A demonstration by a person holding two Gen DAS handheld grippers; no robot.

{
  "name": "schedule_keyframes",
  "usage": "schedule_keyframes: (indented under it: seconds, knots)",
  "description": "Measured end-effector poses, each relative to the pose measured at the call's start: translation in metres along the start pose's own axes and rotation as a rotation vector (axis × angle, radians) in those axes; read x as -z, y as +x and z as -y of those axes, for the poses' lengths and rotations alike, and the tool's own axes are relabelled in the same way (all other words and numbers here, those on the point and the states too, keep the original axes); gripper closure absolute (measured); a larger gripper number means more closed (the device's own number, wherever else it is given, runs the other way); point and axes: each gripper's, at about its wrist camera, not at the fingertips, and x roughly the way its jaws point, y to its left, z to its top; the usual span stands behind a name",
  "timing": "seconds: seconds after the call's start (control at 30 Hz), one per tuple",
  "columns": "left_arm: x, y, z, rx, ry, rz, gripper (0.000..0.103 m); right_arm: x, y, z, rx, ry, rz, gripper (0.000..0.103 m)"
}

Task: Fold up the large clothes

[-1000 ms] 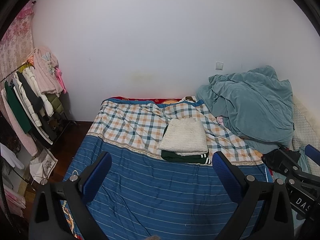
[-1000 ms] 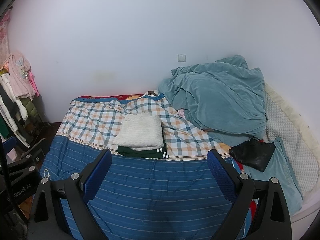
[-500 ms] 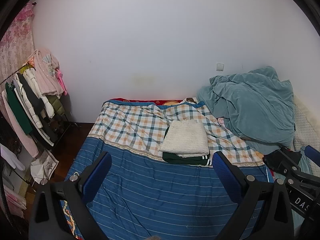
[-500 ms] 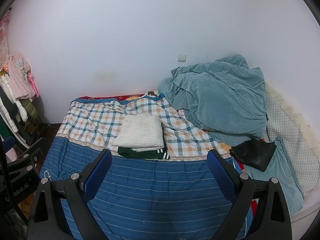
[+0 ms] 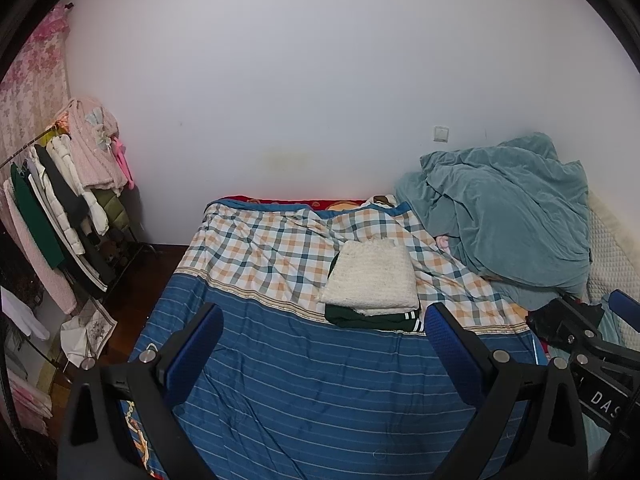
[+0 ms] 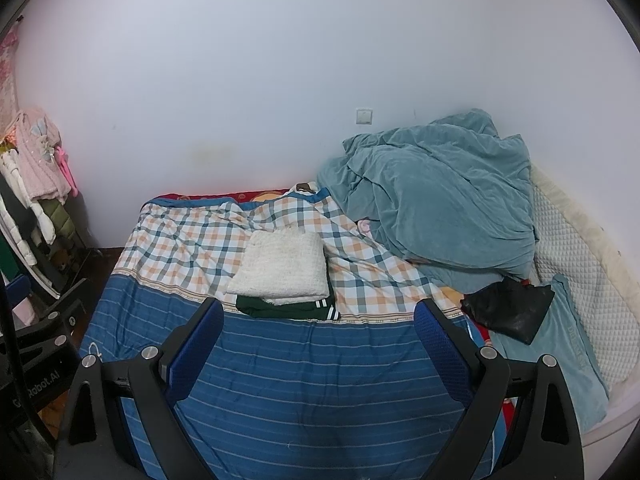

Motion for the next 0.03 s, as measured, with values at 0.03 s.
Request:
schedule_keyframes:
  seconds: [0.03]
  knots:
    - [-0.0006, 0.0005, -0.0031, 0.001, 0.000, -0.001, 0.000, 0.0000, 0.0002, -0.0005, -0.001, 0.000, 0.000, 0.006]
